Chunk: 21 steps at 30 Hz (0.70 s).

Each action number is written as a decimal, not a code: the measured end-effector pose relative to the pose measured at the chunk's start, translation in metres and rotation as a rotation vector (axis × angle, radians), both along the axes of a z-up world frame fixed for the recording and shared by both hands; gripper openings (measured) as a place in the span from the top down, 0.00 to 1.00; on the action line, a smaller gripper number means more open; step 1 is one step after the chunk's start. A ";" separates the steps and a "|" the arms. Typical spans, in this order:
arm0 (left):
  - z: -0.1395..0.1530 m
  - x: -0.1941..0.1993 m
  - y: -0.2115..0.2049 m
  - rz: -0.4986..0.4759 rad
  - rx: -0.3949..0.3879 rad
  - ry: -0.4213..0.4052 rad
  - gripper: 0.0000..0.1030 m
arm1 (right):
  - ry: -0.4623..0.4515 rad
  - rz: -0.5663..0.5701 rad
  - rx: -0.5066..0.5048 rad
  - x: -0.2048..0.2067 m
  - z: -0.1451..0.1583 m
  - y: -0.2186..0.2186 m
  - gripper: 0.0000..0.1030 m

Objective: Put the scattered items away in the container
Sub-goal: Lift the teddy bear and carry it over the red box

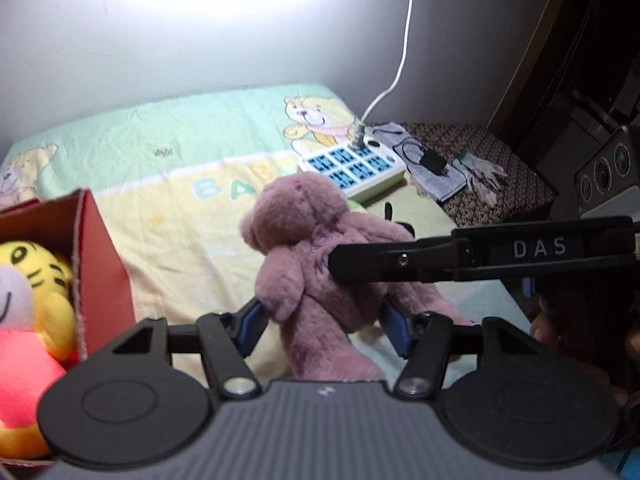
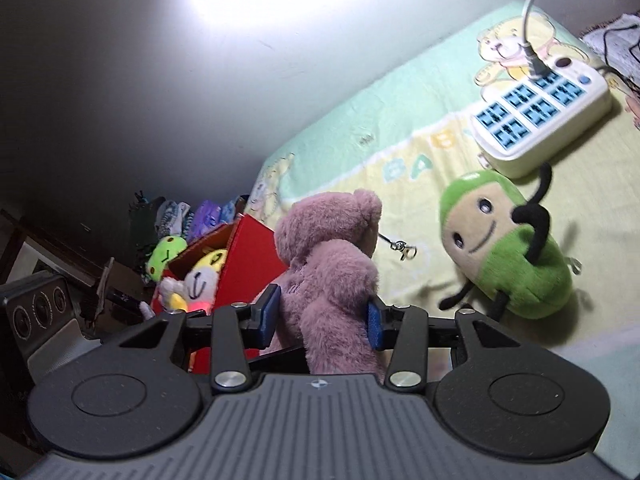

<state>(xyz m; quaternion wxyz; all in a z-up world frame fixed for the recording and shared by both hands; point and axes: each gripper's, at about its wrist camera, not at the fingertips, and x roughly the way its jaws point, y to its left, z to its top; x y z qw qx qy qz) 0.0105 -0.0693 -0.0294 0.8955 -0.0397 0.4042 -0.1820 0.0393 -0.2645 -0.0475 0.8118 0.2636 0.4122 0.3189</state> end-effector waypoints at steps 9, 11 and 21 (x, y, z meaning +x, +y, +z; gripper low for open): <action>0.051 -0.025 0.064 0.139 0.027 -0.148 0.40 | -0.125 0.081 0.078 0.006 0.042 0.063 0.56; 0.059 -0.032 0.081 0.168 0.035 -0.167 0.40 | -0.144 0.101 0.093 0.005 0.047 0.081 0.56; 0.064 -0.053 0.155 0.258 0.095 -0.169 0.40 | -0.137 0.142 0.147 -0.003 0.045 0.162 0.56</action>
